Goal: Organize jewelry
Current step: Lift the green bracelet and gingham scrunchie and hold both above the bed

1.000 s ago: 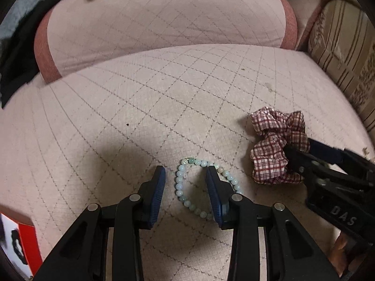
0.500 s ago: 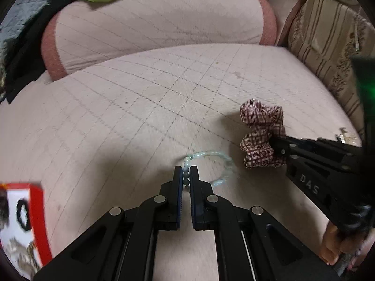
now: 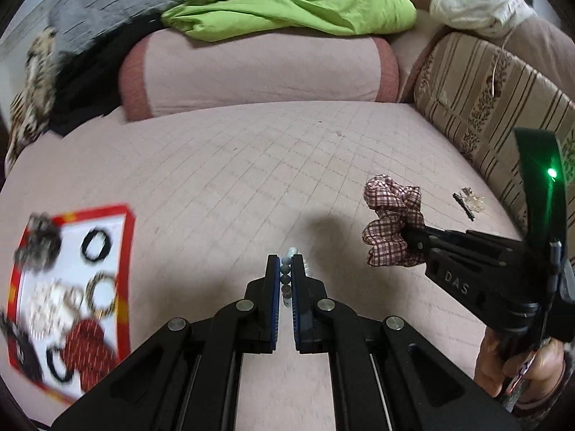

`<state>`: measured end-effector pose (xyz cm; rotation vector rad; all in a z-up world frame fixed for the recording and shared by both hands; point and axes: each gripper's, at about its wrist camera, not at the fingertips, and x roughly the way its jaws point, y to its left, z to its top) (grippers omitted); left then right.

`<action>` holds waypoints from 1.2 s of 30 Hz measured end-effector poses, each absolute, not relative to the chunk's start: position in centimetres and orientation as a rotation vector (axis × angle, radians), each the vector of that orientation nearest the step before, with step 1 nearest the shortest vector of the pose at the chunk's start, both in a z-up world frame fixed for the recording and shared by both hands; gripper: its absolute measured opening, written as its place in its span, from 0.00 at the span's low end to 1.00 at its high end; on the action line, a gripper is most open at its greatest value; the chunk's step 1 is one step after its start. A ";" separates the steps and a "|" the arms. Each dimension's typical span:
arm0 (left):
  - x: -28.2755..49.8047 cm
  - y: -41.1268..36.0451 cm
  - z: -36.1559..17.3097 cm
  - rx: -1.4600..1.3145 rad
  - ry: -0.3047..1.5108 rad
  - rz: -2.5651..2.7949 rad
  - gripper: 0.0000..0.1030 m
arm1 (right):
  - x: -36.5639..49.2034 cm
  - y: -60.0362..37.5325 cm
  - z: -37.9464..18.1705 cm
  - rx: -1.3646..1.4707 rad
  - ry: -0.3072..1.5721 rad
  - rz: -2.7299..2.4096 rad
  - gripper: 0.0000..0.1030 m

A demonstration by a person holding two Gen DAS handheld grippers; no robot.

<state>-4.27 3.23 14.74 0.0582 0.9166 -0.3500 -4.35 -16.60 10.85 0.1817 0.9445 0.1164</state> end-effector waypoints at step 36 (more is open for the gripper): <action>-14.0 9.9 19.6 0.039 0.792 -0.129 0.05 | -15.0 -9.4 13.5 0.057 0.951 0.061 0.09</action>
